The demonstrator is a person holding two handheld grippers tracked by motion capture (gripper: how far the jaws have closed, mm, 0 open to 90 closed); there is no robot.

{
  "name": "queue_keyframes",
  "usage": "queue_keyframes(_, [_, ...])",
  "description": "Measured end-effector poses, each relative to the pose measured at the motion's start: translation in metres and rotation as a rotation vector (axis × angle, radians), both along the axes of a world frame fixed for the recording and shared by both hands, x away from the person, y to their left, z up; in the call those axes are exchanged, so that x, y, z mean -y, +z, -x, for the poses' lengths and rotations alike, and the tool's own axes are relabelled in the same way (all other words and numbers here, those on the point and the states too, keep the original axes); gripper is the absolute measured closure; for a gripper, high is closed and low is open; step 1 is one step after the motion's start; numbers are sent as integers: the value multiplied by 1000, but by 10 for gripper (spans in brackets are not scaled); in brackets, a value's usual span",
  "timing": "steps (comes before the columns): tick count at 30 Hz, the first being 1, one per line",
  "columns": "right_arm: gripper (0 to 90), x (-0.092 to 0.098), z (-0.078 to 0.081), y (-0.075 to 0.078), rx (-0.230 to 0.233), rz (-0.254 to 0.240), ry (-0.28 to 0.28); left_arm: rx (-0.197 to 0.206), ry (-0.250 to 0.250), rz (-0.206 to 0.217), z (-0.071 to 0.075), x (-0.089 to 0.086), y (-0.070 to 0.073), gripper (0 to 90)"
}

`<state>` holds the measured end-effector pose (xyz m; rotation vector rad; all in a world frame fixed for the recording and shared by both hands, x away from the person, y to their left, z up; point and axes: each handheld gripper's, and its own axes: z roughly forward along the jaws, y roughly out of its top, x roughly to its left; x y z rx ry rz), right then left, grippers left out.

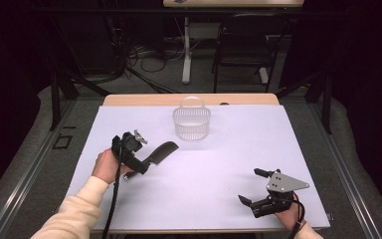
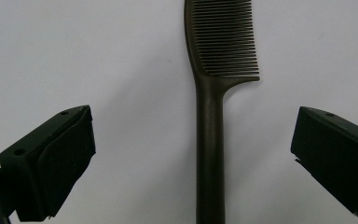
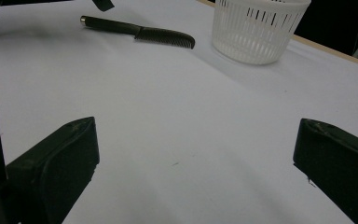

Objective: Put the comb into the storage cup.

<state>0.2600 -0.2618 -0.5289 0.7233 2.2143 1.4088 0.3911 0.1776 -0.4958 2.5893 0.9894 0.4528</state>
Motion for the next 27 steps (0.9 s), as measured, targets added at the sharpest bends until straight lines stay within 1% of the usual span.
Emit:
queue_keyframes(3, [0, 1, 0, 0, 1, 2, -1, -10, -7, -14, -1, 2, -2, 0])
queue_keyframes(5, [0, 1, 0, 1, 3, 2, -3, -20, -11, -14, -2, 3, -2, 3])
queue_keyframes(6, [0, 1, 0, 1, 2, 0, -5, -19, -6, -19, -3, 4, -3, 13])
queue_keyframes(9, [0, 0, 0, 0, 2, 5, -3, -28, 2, -35, -5, 6, -4, 4])
queue_keyframes(10, [0, 0, 0, 0, 3, 6, -4, -33, 6, -47, -6, 7, -5, 4])
queue_keyframes(11, [0, 0, 0, 0, 3, 5, -4, -36, 7, -47, -7, 7, -6, 3])
queue_keyframes(12, [0, 0, 0, 0, 2, 6, -3, -48, 8, -50, -8, 8, -7, 3])
queue_keyframes(13, [0, 0, -1, 0, -1, 6, -4, -49, 13, -56, -8, 9, -9, 2])
queue_keyframes(15, [0, 0, -1, 0, 0, 4, -6, -63, 7, -65, -10, 11, -11, 3])
queue_keyframes(16, [0, 0, -1, 0, -1, 5, -5, -61, 7, -70, -11, 12, -12, 3])
queue_keyframes(18, [0, 0, -1, 0, -3, 8, -3, -77, -2, -73, -13, 13, -14, 5])
queue_keyframes(19, [0, 0, -1, 0, -2, 8, -3, -82, -7, -77, -13, 13, -15, 26])
queue_keyframes(21, [0, 0, 0, 0, 1, 5, -3, -95, -19, -70, -14, 14, -16, 139])
queue_keyframes(23, [0, 0, -1, 0, -2, 6, -3, -97, -25, -76, -14, 14, -16, 196])
queue_keyframes(25, [0, 0, -1, 0, -3, 5, -3, -105, -29, -72, -15, 14, -17, 268])
queue_keyframes(26, [0, 0, -1, 0, -3, 6, -2, -114, -38, -74, -16, 14, -17, 325])
queue_keyframes(27, [0, 0, -1, 0, -2, 5, -2, -121, -33, -65, -16, 14, -18, 361])
